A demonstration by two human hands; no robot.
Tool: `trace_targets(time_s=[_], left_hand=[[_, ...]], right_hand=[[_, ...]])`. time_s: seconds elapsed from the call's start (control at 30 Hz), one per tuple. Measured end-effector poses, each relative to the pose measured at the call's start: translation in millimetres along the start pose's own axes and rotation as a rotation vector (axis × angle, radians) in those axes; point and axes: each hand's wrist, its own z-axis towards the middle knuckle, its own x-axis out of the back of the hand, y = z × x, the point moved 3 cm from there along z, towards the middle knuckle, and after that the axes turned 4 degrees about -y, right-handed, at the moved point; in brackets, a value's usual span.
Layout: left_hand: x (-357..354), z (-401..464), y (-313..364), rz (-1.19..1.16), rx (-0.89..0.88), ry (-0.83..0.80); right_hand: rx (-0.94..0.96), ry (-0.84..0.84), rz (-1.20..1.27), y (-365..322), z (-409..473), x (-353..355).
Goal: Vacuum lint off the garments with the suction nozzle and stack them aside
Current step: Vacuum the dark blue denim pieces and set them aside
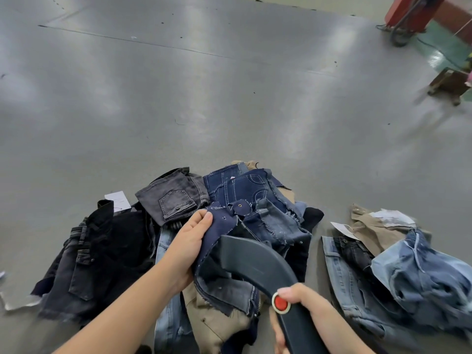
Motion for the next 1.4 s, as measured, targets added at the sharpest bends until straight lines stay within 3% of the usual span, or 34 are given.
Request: trace_targets(time_s=[0.07, 0.17, 0.3, 0.5, 0.6, 0.67, 0.8, 0.87, 1.03, 1.13, 1.23, 1.4], left_hand=[[-1, -1, 0, 0.012, -0.002, -0.012], [-5, -2, -2, 0.097, 0.005, -0.032], [-10, -3, 0, 0.194, 0.006, -0.057], [0, 4, 15, -0.199, 0.147, 0.116], [12, 22, 24, -0.359, 0.012, 0.037], [17, 31, 8, -0.252, 0.04, 0.055], [25, 46, -57, 0.308, 0.282, 0.071], [26, 58, -78, 0.486, 0.319, 0.083], [8, 91, -107, 0.528, 0.276, 0.388], [-9, 101, -128, 0.348, 0.453, 0.669], [-18, 121, -140, 0.083, 0.502, 0.716], [8, 132, -125, 0.29, 0.275, 0.72]], right_hand=[[0.076, -0.026, -0.075, -3, 3, 1], [0.182, 0.029, 0.169, -9, 5, 8], [0.313, 0.173, 0.314, -25, 6, 28], [0.396, 0.222, 0.374, -27, -1, 32], [0.386, 0.226, 0.318, -24, 4, 27], [0.357, 0.228, 0.322, -21, 7, 23], [0.313, 0.24, 0.37, -21, 10, 21], [0.313, 0.267, 0.405, -21, 9, 24], [0.343, 0.351, 0.42, -24, 7, 41], [0.365, 0.371, 0.397, -28, 5, 49], [0.377, 0.355, 0.345, -31, 7, 54], [0.39, 0.341, 0.306, -32, 10, 56]])
